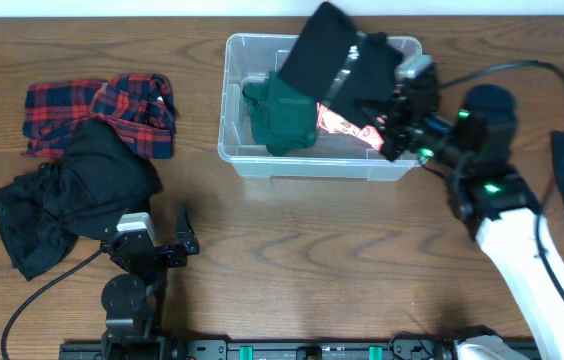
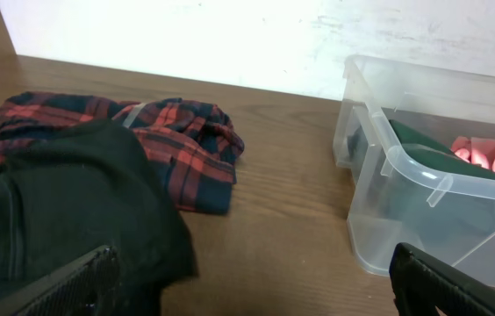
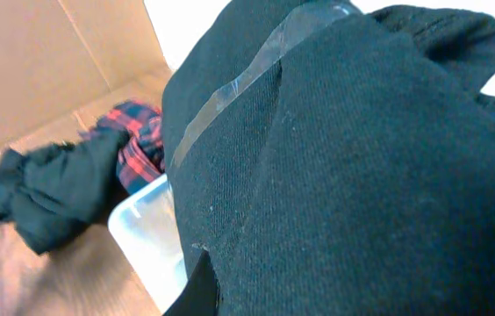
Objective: Pack container
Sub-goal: 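Carry the black shirt over the bin beside the green shirt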
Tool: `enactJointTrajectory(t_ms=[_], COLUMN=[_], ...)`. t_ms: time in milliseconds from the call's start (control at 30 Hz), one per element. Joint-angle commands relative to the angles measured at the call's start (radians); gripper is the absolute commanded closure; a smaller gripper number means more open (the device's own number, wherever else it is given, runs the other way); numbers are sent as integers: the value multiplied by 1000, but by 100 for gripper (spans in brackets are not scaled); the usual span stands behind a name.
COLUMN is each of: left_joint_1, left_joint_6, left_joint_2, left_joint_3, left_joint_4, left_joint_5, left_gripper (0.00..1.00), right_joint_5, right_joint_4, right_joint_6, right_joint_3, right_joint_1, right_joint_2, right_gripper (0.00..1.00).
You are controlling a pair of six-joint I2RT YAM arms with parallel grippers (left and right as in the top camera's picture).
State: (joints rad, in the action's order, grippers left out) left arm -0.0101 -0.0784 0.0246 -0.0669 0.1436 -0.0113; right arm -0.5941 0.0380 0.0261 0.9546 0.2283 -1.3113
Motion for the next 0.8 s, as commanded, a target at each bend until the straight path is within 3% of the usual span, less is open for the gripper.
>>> enactJointTrajectory(t_ms=[0,200,367,767], left_joint_1=[4,4,4,4], left_joint_6=[-5,-5,-5,-5], left_joint_2=[-1,-1,-1,-1], left_joint_3=[16,16,16,16], left_joint_4=[33,33,33,33], left_joint_5=[11,11,11,11], left_gripper=[2,2,2,2], right_joint_5=[56,37,-88,-265], right_joint_4=[53,81,66,-5], right_joint_6=[-58,-100,-140,-163], right_joint_3=[30,30,30,31], right_joint_1=[49,87,94,94], right_joint_2=[-64,-168,-229,-284], right_gripper=[99,99,99,99])
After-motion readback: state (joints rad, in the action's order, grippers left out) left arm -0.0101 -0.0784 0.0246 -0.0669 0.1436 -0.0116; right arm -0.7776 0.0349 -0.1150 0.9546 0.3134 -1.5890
